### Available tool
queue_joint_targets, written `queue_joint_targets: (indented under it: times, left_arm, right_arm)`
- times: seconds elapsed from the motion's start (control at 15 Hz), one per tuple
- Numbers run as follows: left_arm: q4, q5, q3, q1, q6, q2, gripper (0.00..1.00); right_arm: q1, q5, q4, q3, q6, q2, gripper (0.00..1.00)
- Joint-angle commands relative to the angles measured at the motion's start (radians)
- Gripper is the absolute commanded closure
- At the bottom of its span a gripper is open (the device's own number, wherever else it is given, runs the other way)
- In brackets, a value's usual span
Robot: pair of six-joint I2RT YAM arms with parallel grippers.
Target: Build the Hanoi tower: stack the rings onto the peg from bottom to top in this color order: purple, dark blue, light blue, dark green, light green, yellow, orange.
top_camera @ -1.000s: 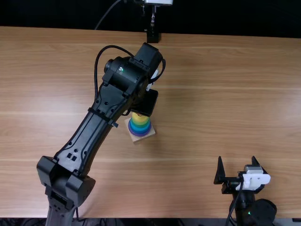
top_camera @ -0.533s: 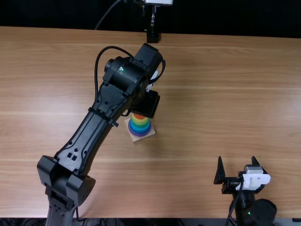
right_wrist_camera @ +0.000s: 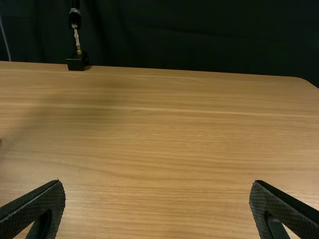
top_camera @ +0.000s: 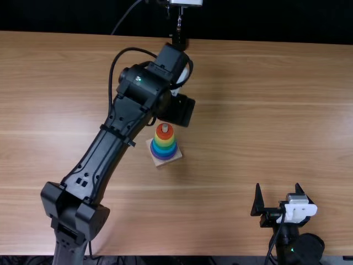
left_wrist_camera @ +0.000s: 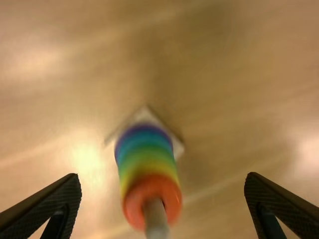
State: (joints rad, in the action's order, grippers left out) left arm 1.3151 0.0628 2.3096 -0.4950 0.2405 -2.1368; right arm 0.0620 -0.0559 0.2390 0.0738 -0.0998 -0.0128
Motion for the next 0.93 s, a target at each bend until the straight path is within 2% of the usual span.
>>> queue_joint_targets:
  times: [0.0,0.07,0.27,0.47,0.87]
  left_arm:
    - [-0.052,-0.011,-0.053,0.07,0.002,0.098,0.0]
    - [-0.124,-0.002,-0.128,0.093,0.002,0.126,0.0]
    - [-0.424,-0.011,-0.408,0.18,0.001,0.29,0.0]
    - [-0.654,-0.015,-0.691,0.286,-0.007,0.465,0.0]
    - [-0.925,-0.015,-1.132,0.473,-0.012,0.865,0.0]
  right_arm:
    - [0.013,-0.01,0.079,-0.058,0.0,0.013,0.0]
    - [0.012,-0.01,0.079,-0.058,0.0,0.013,0.0]
    - [0.012,-0.01,0.079,-0.058,0.0,0.013,0.0]
    - [0.012,-0.01,0.079,-0.058,0.0,0.013,0.0]
    - [0.012,-0.01,0.079,-0.058,0.0,0.013,0.0]
